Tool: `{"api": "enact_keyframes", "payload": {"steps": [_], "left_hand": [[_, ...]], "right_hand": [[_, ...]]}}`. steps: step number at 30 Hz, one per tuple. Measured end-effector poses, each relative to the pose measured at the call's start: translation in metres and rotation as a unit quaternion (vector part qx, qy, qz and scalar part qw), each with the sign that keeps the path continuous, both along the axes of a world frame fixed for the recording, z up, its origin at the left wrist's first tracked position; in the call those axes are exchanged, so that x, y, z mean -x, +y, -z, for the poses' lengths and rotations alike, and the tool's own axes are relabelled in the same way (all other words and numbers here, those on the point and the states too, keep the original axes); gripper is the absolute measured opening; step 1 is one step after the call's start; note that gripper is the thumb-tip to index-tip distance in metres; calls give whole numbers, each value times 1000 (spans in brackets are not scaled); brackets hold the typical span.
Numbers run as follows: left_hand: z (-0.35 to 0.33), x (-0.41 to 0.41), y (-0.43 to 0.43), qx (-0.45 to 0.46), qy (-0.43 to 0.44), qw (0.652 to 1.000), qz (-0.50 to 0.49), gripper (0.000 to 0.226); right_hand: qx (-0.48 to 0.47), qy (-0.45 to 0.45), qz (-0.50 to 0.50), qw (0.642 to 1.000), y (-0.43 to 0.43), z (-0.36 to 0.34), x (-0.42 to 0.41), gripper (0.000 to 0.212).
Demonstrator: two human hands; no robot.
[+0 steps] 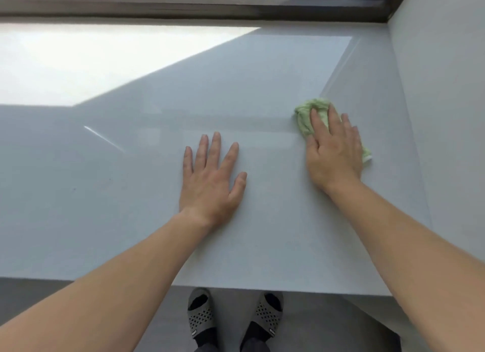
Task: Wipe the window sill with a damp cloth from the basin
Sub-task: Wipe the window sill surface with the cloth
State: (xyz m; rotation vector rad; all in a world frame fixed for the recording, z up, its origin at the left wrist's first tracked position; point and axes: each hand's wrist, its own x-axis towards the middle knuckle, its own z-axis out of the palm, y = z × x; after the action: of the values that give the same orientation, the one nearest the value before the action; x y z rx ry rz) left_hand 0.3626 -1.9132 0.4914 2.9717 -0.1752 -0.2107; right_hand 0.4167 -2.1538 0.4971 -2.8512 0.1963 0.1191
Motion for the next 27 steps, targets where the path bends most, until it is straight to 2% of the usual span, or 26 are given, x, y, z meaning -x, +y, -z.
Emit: {"api": "enact_keyframes", "payload": {"steps": [2,6,8,10,13,14,15,18,20,22,24,27], "left_hand": [[1,0,-1,2,2,1000,-2,68],[-2,-1,-2,8,8,1000,-9,68],[-5,-3,-1,20,8,1000,-10,66],[-10,-9,0,37,-2,999,-15,63],[-17,-31,-1,67,-31,997,-20,57],[-18,-41,-2,77,-34,996,-20,56],[-19,-54,-3,86,-36,995,-19,55],[-17,-94,-7,100,-38,994,-8,53],[-12,-122,-9,99,-25,995,3,55],[-8,-150,-15,92,-10,996,14,60],[-3,-174,-25,91,1,996,24,65],[5,-194,-38,74,7,997,30,63]], "right_hand": [[14,-7,-1,1000,22,1,2,56],[-5,-7,-221,975,27,1,35,55],[-6,-3,-251,968,9,1,16,54],[-1,0,-187,982,-4,3,-17,54],[4,2,-28,1000,6,2,-56,55],[16,-4,-11,1000,17,2,-58,56],[21,-13,-30,999,28,2,-55,57],[11,-22,-210,977,38,4,-40,55],[2,-9,-257,966,24,2,-61,53],[10,-9,-208,978,8,4,-101,53],[9,-6,-112,994,-3,4,-145,53],[13,-14,-5,1000,8,6,-182,55]]}}
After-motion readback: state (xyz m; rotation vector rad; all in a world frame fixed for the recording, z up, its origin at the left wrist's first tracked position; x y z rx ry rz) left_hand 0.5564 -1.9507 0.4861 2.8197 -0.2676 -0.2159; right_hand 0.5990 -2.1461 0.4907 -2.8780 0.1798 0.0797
